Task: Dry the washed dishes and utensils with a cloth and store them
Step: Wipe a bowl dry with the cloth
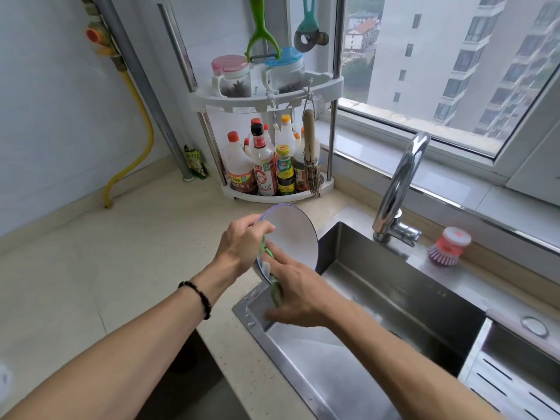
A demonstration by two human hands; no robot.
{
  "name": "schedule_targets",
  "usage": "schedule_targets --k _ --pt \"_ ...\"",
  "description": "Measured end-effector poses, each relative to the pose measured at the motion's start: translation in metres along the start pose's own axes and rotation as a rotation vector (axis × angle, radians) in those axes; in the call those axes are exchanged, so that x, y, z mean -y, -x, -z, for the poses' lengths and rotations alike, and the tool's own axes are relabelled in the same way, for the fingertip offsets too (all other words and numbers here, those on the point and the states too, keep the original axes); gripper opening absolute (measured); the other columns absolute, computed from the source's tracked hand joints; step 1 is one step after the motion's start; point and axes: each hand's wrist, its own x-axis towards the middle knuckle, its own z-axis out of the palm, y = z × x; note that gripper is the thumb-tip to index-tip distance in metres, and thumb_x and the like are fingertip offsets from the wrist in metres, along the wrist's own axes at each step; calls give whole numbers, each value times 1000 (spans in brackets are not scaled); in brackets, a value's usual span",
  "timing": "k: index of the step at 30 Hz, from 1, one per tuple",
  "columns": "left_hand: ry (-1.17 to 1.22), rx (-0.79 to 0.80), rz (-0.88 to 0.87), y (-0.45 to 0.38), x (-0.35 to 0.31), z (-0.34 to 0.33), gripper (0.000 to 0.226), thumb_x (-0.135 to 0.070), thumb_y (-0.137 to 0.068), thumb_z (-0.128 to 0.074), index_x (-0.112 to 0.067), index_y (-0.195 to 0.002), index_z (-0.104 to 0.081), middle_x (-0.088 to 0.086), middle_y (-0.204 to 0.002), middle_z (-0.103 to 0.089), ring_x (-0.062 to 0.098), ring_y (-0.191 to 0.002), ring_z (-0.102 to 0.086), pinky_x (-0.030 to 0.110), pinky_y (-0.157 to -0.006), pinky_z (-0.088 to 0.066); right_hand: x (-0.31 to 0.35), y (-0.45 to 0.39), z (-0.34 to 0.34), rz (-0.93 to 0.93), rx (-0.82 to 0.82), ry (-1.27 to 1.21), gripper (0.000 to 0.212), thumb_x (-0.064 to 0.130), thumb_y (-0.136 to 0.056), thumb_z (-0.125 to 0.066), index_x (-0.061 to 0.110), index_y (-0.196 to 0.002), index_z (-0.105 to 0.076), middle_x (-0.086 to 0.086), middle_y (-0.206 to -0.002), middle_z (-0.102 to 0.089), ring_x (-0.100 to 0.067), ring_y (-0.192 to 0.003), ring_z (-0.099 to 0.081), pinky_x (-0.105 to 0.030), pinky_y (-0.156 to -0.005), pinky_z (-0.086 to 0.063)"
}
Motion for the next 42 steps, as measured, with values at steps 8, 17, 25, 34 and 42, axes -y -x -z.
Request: schedule_targets --k 8,17,25,34,42 --pt "4 -84 30 0 1 -1 28 -42 -64 -56 -20 -52 -45 -9 -49 -41 22 -61 -42 35 -62 -31 16 -7 -6 -57 12 -50 88 26 -72 -77 17 -149 -35 2 -161 -23 -27 -125 -49 -43 -102 -47" --pt "-42 -115 26 -3 -4 6 31 -42 -64 -53 -12 -62 -49 2 -64 -45 21 -65 -40 35 -63 -28 6 5 -1 -67 -131 -68 49 -3 -77 -48 10 -123 -57 -3 -142 -50 -30 -120 -53 -37 -96 -47" --pt "-153 24 16 -1 -2 11 34 -44 -64 -54 -10 -65 -53 -3 -62 -50 21 -67 -45 33 -64 -31 -25 20 5 57 -77 355 70 16 -80 -15 16 -129 -64 -5 -148 -53 -29 -132 -51 -57 -116 -28" --pt "-216 62 -23 -3 -12 8 24 -42 -62 -54 -18 -57 -51 -4 -57 -46 19 -63 -41 33 -62 -28 -15 18 -3 -44 -64 130 67 -8 -84 -43 23 -143 -51 5 -166 -20 -19 -150 -22 -45 -125 -8" --pt "-154 180 102 -4 -21 15 20 -37 -59 -56 -17 -61 -58 3 -66 -54 22 -62 -51 26 -55 -38 -19 21 -17 107 -156 150 58 17 -72 -68 24 -128 -59 1 -150 -51 -24 -130 -54 -45 -106 -43"
